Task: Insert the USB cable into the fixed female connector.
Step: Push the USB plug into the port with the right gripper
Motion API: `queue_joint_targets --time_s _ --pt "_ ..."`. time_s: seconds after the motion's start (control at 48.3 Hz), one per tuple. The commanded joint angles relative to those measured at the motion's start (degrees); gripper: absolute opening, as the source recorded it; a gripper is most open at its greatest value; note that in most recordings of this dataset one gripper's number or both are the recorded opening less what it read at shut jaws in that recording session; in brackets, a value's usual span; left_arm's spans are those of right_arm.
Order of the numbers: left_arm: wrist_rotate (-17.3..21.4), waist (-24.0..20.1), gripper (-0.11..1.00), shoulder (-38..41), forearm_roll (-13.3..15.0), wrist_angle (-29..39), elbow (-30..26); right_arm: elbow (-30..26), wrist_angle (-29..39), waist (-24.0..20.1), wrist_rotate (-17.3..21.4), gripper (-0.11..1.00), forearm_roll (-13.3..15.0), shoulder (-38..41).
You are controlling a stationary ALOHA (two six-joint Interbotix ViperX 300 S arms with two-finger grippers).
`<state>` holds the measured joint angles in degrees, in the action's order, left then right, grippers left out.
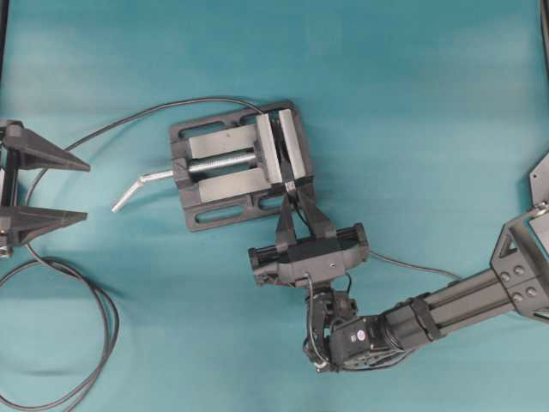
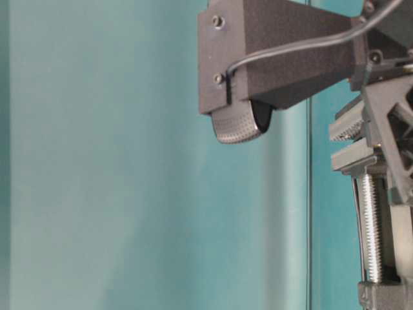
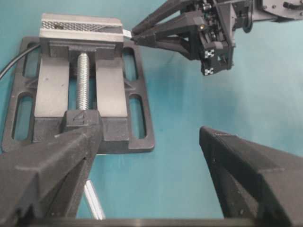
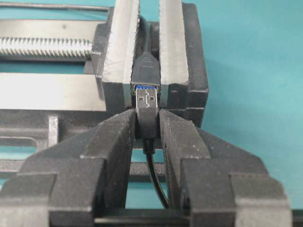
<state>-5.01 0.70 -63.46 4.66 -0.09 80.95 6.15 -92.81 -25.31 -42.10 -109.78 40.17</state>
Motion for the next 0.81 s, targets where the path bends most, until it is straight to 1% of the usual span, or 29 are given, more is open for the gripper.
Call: queue_joint_targets --time_s 0.0,0.786 --pt "-0.3 0.2 1.00 0.3 -0.1 -0.4 -0.9 -0.8 -0.5 1.1 0.1 0.22 -0.1 -3.3" --pt "-0.3 0.3 1.00 0.3 -0.1 -0.4 -0.7 0.0 -0.4 3.2 0.4 0.22 -0.1 -3.6"
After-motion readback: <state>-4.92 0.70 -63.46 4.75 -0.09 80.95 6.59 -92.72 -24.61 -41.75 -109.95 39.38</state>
